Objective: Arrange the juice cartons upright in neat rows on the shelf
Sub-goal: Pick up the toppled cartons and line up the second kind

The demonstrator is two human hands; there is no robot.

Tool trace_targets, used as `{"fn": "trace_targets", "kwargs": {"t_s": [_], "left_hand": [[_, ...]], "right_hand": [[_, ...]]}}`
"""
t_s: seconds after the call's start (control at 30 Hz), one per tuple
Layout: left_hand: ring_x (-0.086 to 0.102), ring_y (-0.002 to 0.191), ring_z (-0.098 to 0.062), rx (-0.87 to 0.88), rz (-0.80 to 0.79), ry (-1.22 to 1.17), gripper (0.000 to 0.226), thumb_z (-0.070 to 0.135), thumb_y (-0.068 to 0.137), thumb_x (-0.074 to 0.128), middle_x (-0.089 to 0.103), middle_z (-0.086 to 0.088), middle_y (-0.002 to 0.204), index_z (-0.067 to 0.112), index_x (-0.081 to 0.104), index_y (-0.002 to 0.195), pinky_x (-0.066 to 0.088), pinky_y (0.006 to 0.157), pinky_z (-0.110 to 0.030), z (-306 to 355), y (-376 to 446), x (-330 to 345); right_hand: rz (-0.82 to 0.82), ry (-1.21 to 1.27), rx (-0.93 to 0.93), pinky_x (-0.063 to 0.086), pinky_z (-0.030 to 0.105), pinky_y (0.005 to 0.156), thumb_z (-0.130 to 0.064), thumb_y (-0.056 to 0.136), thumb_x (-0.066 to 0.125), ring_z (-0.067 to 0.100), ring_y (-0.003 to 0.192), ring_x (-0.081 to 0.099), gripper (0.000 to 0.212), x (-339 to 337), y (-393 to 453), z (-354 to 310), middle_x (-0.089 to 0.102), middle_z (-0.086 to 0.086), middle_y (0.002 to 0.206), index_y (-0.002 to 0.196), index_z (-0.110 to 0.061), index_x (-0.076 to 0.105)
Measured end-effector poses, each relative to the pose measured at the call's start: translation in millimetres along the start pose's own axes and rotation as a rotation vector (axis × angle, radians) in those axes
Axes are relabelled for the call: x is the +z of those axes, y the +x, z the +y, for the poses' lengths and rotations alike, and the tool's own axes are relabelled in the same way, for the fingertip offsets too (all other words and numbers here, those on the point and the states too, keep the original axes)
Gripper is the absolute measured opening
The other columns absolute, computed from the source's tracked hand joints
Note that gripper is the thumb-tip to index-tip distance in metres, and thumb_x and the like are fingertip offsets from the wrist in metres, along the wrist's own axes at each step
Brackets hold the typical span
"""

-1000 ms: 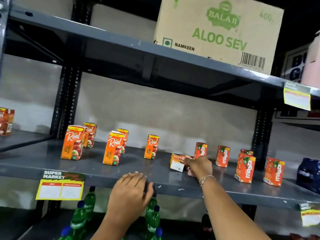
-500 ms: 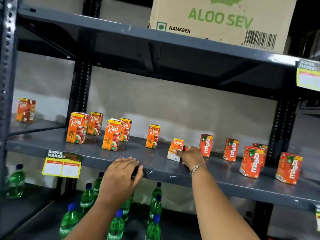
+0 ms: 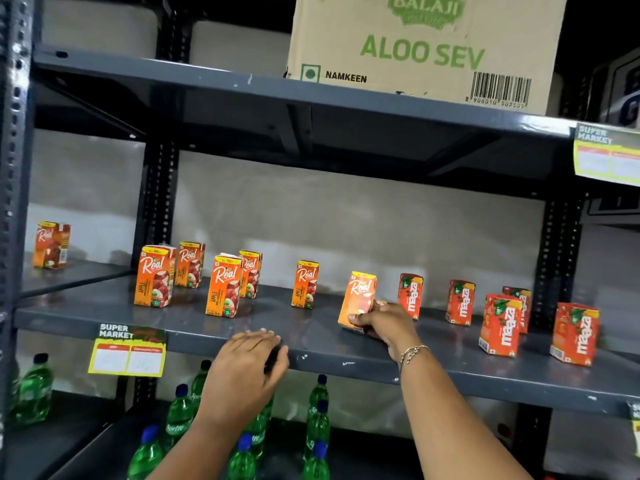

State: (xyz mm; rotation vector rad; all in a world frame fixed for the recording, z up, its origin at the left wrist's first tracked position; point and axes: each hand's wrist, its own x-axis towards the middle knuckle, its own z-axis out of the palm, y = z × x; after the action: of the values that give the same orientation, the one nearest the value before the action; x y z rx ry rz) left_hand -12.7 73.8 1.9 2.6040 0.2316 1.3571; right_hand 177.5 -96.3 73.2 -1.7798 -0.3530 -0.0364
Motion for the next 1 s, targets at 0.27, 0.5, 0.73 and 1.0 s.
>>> {"fn": "trace_targets", "kwargs": {"t_s": [0.27,0.5,0.73,1.0], "left_hand": [[0.070,0.089,-0.014,0.065,-0.142,0.076,0.042,0.046,0.082,0.044,0.076,0.003,0.095,0.019,0.073,0.094,0.053,0.083,-0.032,-8.9,7.5,-26.7],[0.054,0.122,-0.017,0.168,-0.235,0.137,0.059,0.054,0.086,0.035,0.062,-0.001,0.130,0.019,0.057,0.128,0.037,0.106,-0.034,-46.9,4.9,-48.1],[0.032,0.139,-0.016,0.263,-0.317,0.066,0.063,0.051,0.091,0.034,0.038,-0.001,0.151,0.018,0.033,0.145,0.020,0.116,-0.031,-61.6,12.3,-52.6],[0.031,0.139,-0.014,0.269,-0.264,0.024,0.062,0.050,0.092,0.034,0.038,0.000,0.151,0.018,0.034,0.145,0.016,0.116,-0.030,-69.9,9.2,-45.2]], "right_hand": [[0.048,-0.104,-0.057,0.057,0.036,0.085,-0.010,0.060,0.088,0.024,0.091,0.071,0.026,32.4,-25.5,-37.1,0.077,0.007,0.094,0.081,-0.010,0.072],[0.040,-0.230,-0.003,0.055,0.035,0.094,-0.010,0.056,0.091,0.024,0.094,0.072,0.041,92.3,-35.4,-55.0,0.077,0.009,0.100,0.094,-0.004,0.076],[0.133,-0.329,0.023,0.054,0.038,0.095,-0.009,0.064,0.083,0.026,0.099,0.071,0.031,112.3,-33.4,-39.0,0.076,0.010,0.101,0.094,-0.003,0.074],[0.150,-0.409,0.022,0.052,0.035,0.093,-0.012,0.075,0.080,0.025,0.096,0.067,0.018,118.6,-52.5,-49.8,0.074,0.009,0.100,0.089,-0.008,0.070]]}}
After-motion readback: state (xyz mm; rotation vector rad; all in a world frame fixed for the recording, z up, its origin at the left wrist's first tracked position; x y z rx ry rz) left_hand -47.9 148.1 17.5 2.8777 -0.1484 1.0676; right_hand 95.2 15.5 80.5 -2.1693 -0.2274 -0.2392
